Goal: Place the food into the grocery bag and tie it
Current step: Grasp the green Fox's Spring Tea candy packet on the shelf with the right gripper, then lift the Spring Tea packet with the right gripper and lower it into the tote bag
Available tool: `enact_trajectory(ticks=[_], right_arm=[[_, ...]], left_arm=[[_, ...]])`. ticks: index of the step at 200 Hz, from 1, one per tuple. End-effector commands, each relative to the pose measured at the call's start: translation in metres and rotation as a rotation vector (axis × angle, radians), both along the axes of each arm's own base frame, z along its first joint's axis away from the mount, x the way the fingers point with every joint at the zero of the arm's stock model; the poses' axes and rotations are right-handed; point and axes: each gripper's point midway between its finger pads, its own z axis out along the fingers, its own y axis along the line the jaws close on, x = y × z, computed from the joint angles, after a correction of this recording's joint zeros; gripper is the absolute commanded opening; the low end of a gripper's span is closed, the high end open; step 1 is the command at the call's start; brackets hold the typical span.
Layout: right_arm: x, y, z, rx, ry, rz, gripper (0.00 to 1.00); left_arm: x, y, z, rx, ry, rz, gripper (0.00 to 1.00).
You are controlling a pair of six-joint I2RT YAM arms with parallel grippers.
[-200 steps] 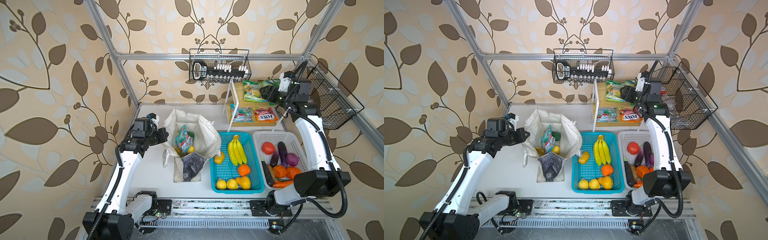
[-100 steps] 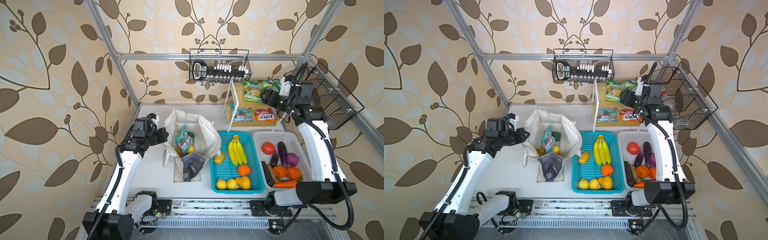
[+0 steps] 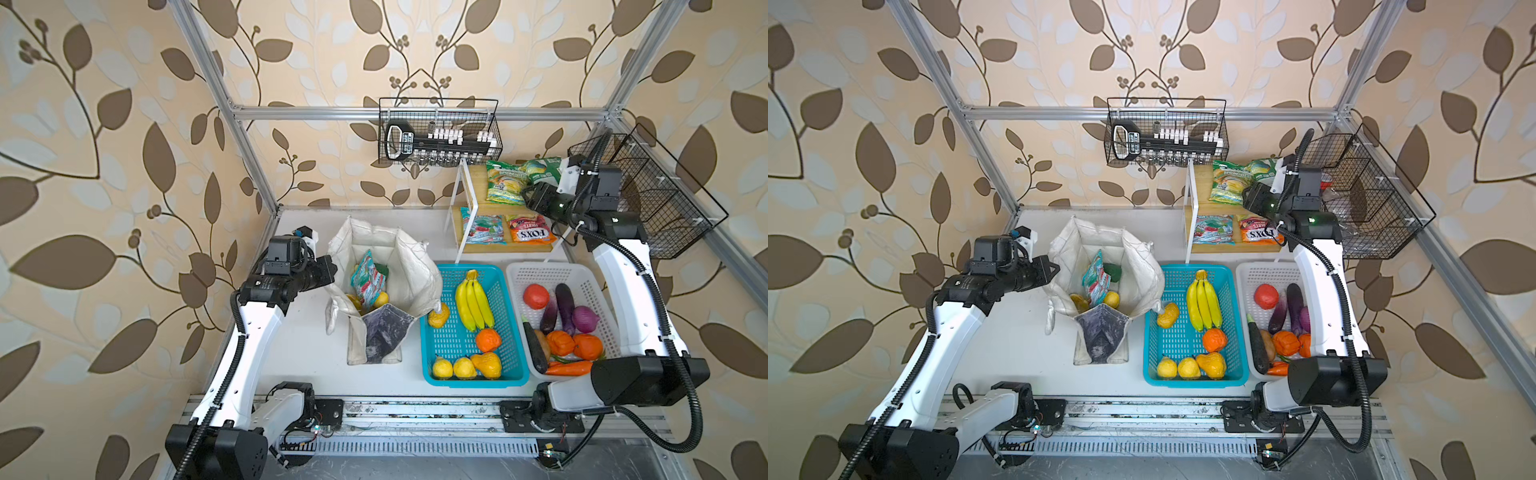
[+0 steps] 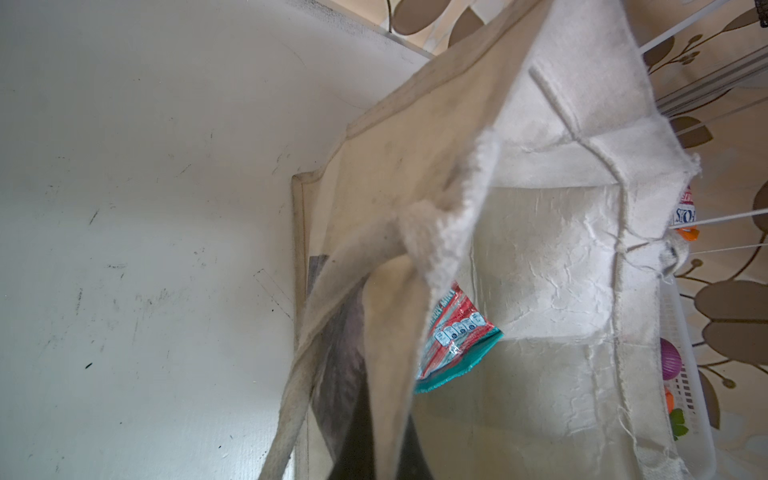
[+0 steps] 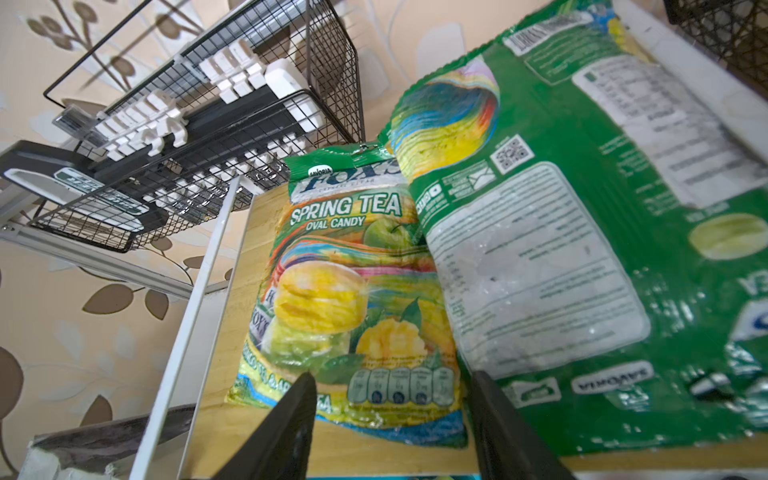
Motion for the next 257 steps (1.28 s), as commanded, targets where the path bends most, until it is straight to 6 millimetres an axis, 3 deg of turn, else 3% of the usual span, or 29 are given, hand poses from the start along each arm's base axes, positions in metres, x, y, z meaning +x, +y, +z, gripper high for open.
enact_trajectory(ticks=[1, 27, 49, 100, 136, 217, 257], right_arm=[[0.003, 0.001, -0.009, 0.025, 0.007, 0.007, 0.59], [0.007, 0.000, -0.016, 0.057, 0.006, 0.010, 0.55], [0.008, -0.002, -0.018, 0.076, -0.011, 0.007, 0.46], [0.009, -0.002, -0.008, 0.127, -0.071, 0.014, 0.19], [0.012, 0.014, 0.006, 0.165, -0.102, 0.076, 0.00], [0.016, 0.059, 0.059, 0.146, -0.188, 0.206, 0.00], [0.016, 0.062, 0.079, 0.122, -0.213, 0.213, 0.00]], left_arm=[[0.001, -0.002, 0.017, 0.016, -0.066, -0.022, 0.00], [0.001, -0.002, 0.017, 0.014, -0.071, -0.022, 0.00], [0.001, -0.002, 0.017, 0.014, -0.067, -0.023, 0.00], [0.001, -0.002, 0.017, 0.014, -0.070, -0.023, 0.00], [0.001, -0.002, 0.017, 0.016, -0.066, -0.022, 0.00], [0.001, -0.001, 0.017, 0.020, -0.068, -0.020, 0.00], [0.003, 0.002, 0.017, 0.009, -0.064, -0.009, 0.00]])
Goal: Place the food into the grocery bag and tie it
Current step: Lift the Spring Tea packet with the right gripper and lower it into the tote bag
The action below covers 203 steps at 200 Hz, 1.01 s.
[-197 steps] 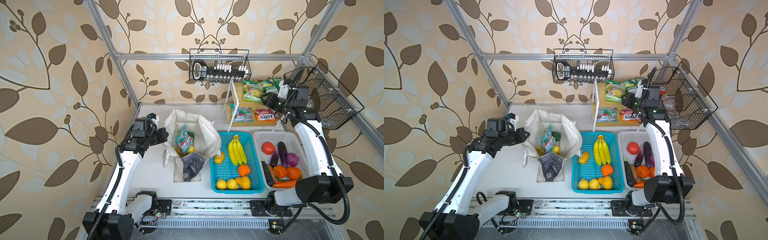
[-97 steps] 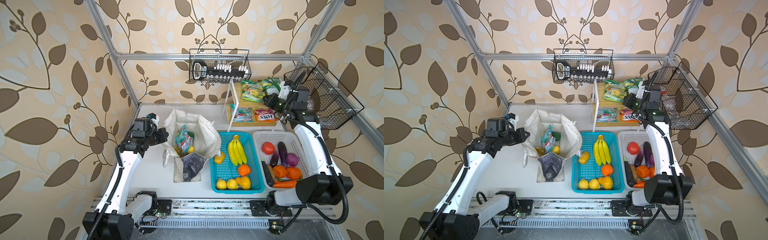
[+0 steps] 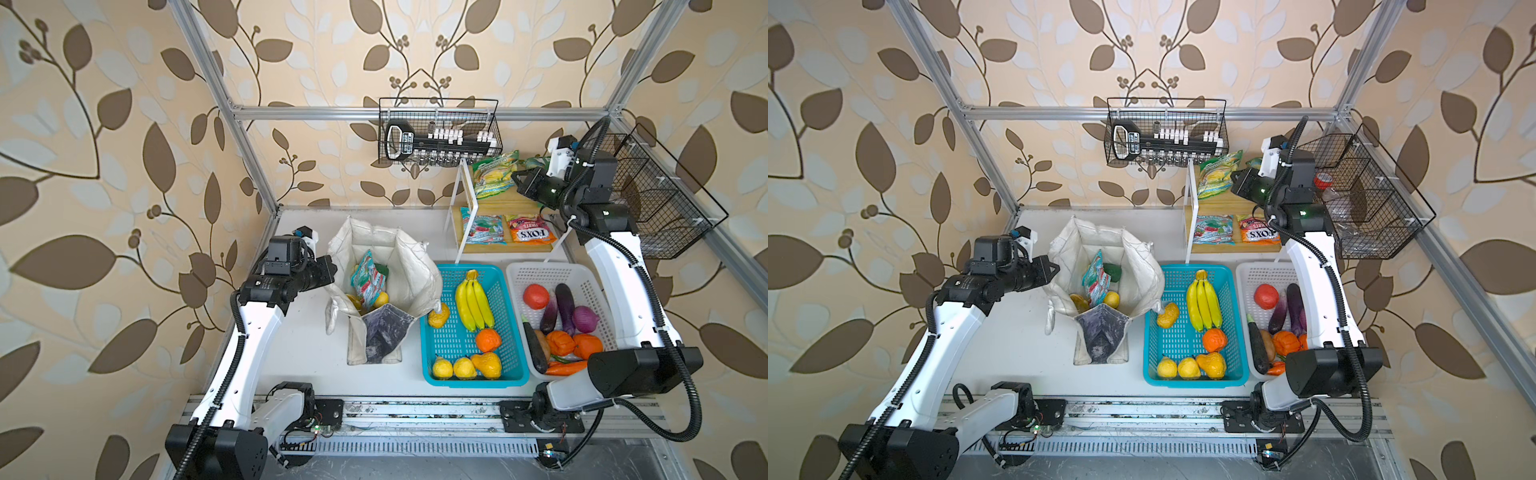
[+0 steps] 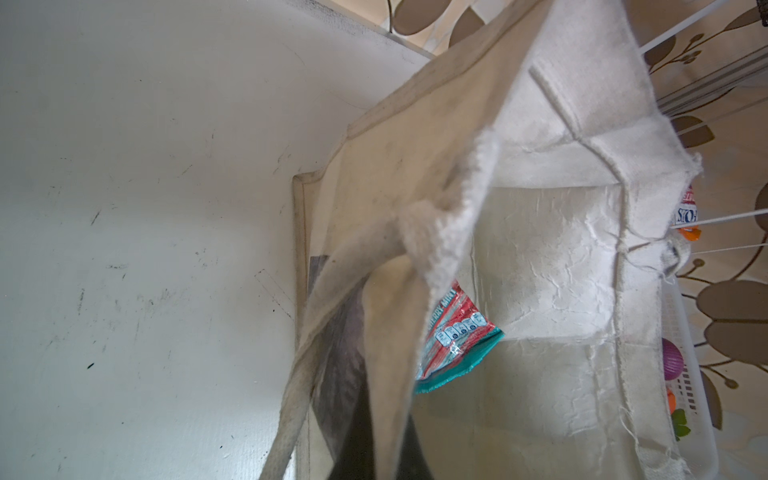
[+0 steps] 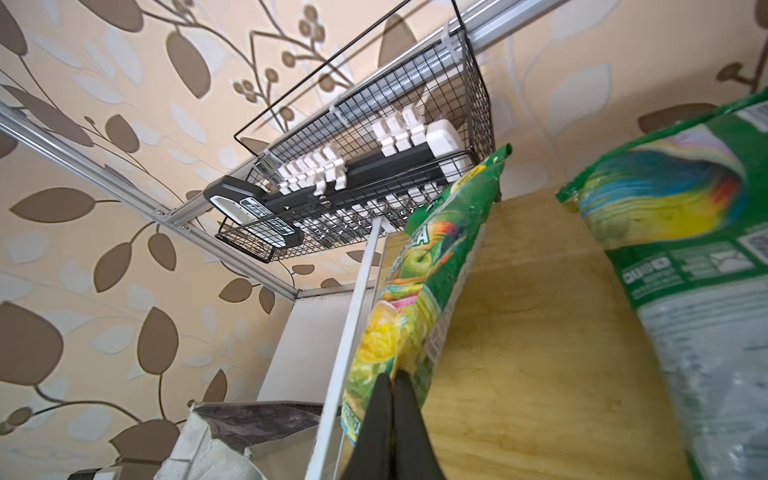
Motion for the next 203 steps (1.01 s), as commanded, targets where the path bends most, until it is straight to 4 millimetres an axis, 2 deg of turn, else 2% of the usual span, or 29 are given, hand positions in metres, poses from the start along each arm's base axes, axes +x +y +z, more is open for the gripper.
enact_trajectory(ticks=[1, 17, 28, 57, 93, 138, 165, 203], right_arm=[[-0.003, 0.005, 0.019, -0.013, -0.038, 0.022, 0.00], [-0.002, 0.008, 0.027, -0.006, -0.057, 0.031, 0.00], [-0.003, 0.018, 0.036, -0.013, -0.079, 0.065, 0.00], [-0.010, 0.031, 0.054, -0.025, -0.132, 0.093, 0.00], [-0.031, 0.046, 0.083, -0.082, -0.173, 0.094, 0.00], [-0.048, 0.045, 0.102, -0.094, -0.219, 0.062, 0.00], [-0.069, 0.062, 0.111, -0.099, -0.242, 0.113, 0.00], [-0.115, 0.097, 0.125, -0.201, -0.311, 0.124, 0.00]], left_arm=[[0.003, 0.002, 0.017, 0.005, -0.063, -0.008, 0.00], [0.003, 0.004, 0.017, 0.004, -0.063, -0.003, 0.00], [0.002, 0.003, 0.018, 0.000, -0.071, -0.006, 0.00], [0.003, 0.002, 0.018, -0.003, -0.066, -0.007, 0.00], [0.002, 0.001, 0.019, -0.009, -0.068, -0.013, 0.00], [0.002, -0.002, 0.018, -0.023, -0.064, -0.022, 0.00], [0.003, -0.002, 0.017, -0.025, -0.057, -0.022, 0.00], [0.003, -0.001, 0.018, -0.022, -0.066, -0.019, 0.00]])
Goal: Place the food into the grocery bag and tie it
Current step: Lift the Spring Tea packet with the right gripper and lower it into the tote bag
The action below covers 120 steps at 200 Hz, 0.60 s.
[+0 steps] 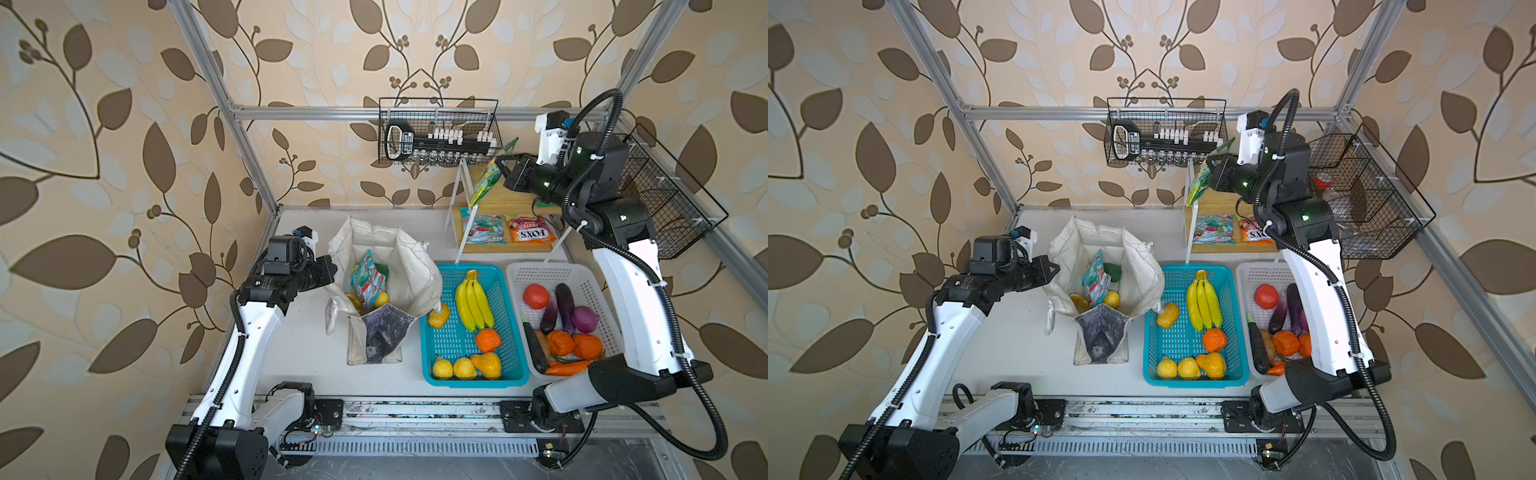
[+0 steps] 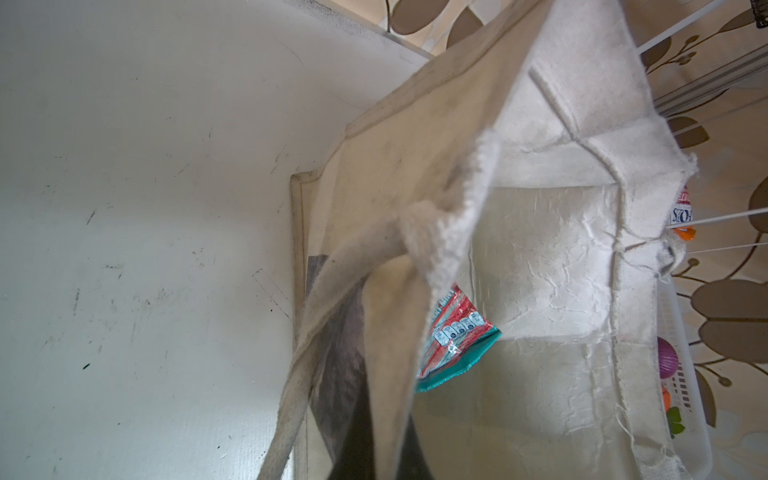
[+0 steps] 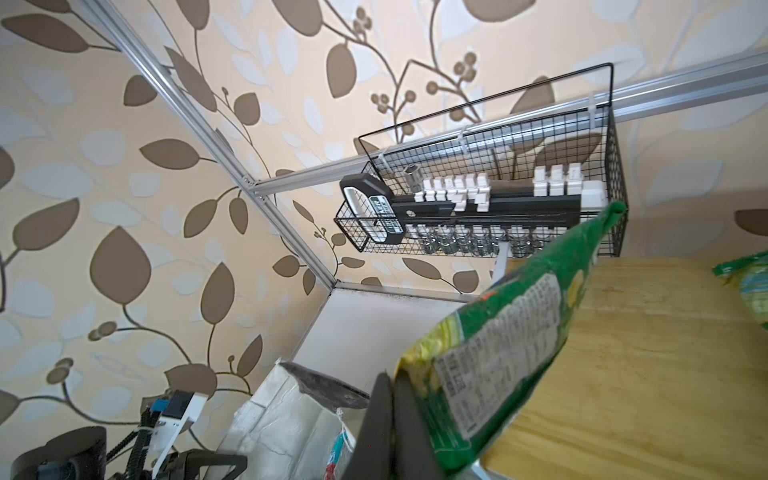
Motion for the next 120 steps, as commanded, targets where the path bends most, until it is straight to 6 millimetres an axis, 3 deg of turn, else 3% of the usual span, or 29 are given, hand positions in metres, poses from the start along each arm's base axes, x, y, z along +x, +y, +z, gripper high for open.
enact_trajectory(ticks=[1, 23, 36, 71, 120], right_arm=[[-0.044, 0.009, 0.038, -0.076, -0.148, -0.027, 0.00], [-0.068, 0.039, 0.036, -0.091, -0.158, 0.036, 0.00], [-0.081, 0.068, 0.029, -0.057, -0.140, 0.144, 0.00], [-0.106, 0.152, -0.014, -0.099, -0.084, 0.337, 0.00], [-0.107, 0.240, -0.088, -0.126, 0.020, 0.419, 0.00]], left_arm=[[0.003, -0.002, 0.017, -0.014, -0.066, -0.021, 0.00], [0.002, -0.005, 0.018, -0.022, -0.064, -0.030, 0.00], [0.002, -0.005, 0.017, -0.021, -0.063, -0.029, 0.00], [0.002, -0.005, 0.018, -0.025, -0.064, -0.032, 0.00], [0.002, -0.006, 0.016, -0.021, -0.059, -0.033, 0.00]])
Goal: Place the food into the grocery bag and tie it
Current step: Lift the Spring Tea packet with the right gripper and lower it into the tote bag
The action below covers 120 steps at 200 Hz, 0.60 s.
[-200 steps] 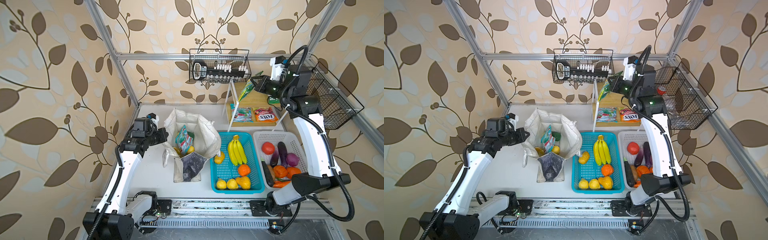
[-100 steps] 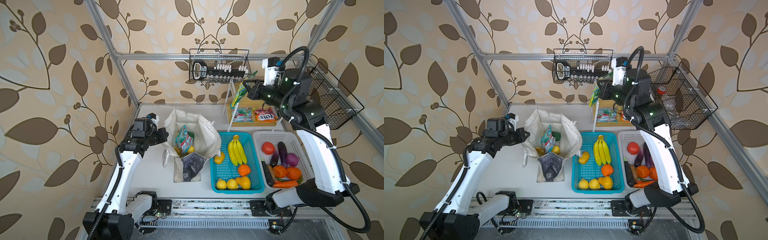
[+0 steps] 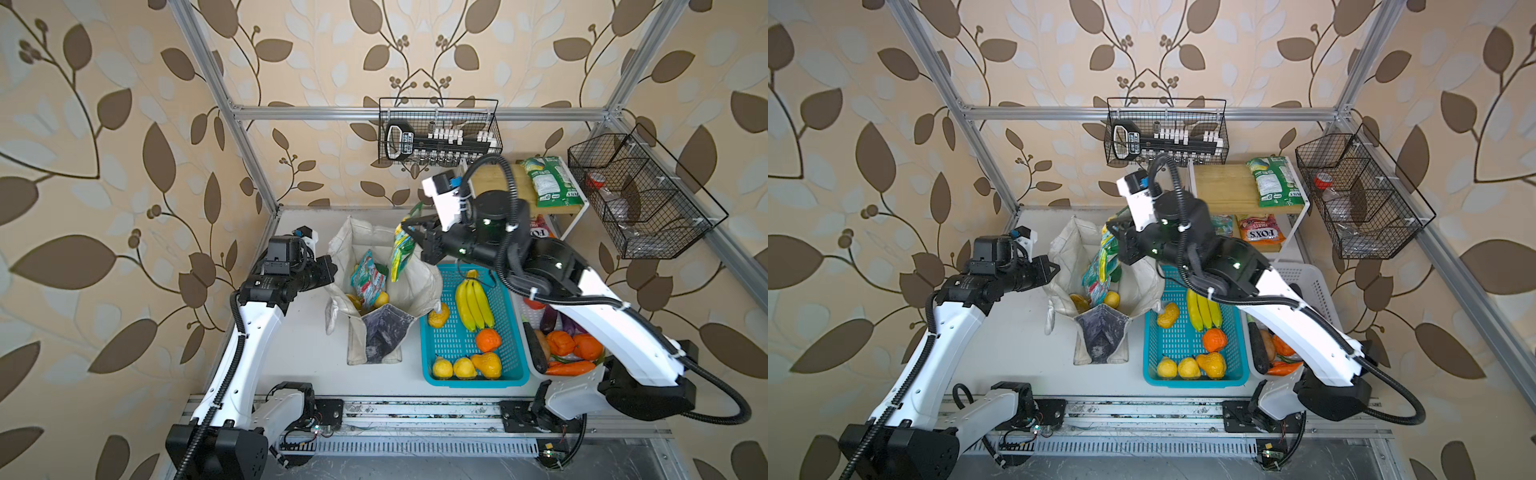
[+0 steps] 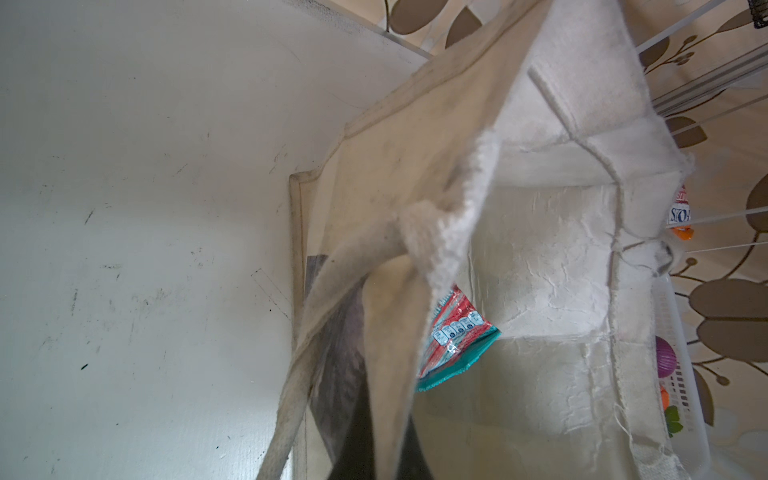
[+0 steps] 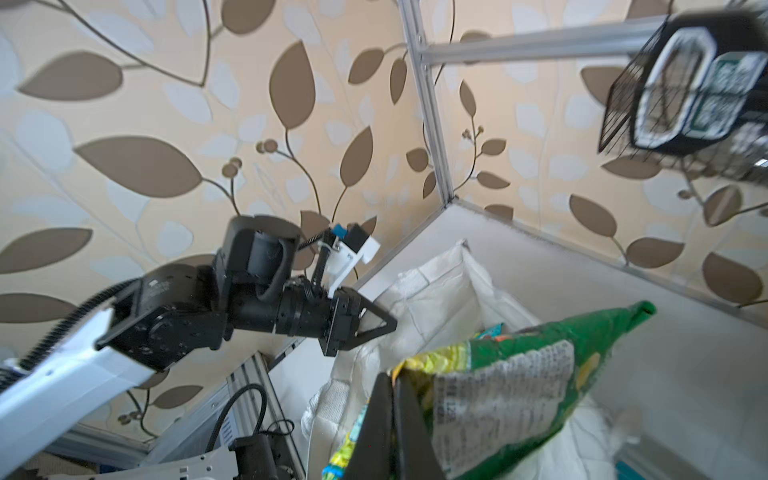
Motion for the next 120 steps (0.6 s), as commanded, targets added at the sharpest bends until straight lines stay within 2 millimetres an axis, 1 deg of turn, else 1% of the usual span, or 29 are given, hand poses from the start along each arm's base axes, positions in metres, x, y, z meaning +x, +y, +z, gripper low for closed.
enact_trajectory(ticks=[1, 10, 28, 49, 67, 89, 120], right_arm=[[0.007, 0.032, -0.011, 0.033, -0.018, -0.025, 0.00], [0.008, 0.047, -0.023, 0.005, -0.034, -0.025, 0.00], [0.017, 0.069, -0.047, -0.019, -0.001, -0.017, 0.00], [0.030, 0.085, -0.068, -0.033, 0.019, -0.032, 0.00], [0.036, 0.098, -0.089, -0.055, 0.041, -0.023, 0.00], [0.048, 0.104, -0.114, -0.083, 0.061, -0.034, 0.00], [0.065, 0.101, -0.145, -0.095, 0.111, -0.051, 0.00]], left_arm=[[0.002, -0.006, 0.016, -0.019, -0.059, -0.030, 0.00], [0.002, -0.006, 0.017, -0.021, -0.060, -0.033, 0.00], [0.001, -0.004, 0.017, -0.012, -0.064, -0.025, 0.00], [0.001, -0.003, 0.018, -0.004, -0.069, -0.022, 0.00], [0.001, -0.002, 0.019, -0.001, -0.072, -0.018, 0.00], [0.001, -0.002, 0.018, 0.004, -0.071, -0.015, 0.00], [0.001, -0.003, 0.018, 0.001, -0.068, -0.020, 0.00]])
